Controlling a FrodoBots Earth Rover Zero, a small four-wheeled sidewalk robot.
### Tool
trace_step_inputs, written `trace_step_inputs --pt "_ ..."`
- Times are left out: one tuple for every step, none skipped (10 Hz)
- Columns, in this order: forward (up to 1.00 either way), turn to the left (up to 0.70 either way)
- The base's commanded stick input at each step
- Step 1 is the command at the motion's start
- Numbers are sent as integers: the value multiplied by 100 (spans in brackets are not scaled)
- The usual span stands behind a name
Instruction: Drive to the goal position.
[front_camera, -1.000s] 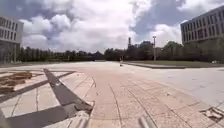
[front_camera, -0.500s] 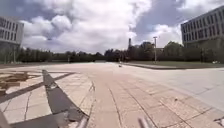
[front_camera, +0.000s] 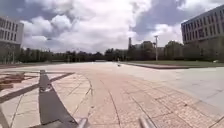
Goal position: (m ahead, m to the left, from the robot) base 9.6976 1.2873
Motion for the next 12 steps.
trace_step_inputs --pt "50 39" --pt "50 50" --pt "50 50" --pt "50 49" --pt "50 0" --pt "50 0" --pt "50 0" --pt "50 0" --pt "50 0" --pt "50 0" --pt "50 0" --pt "50 0"
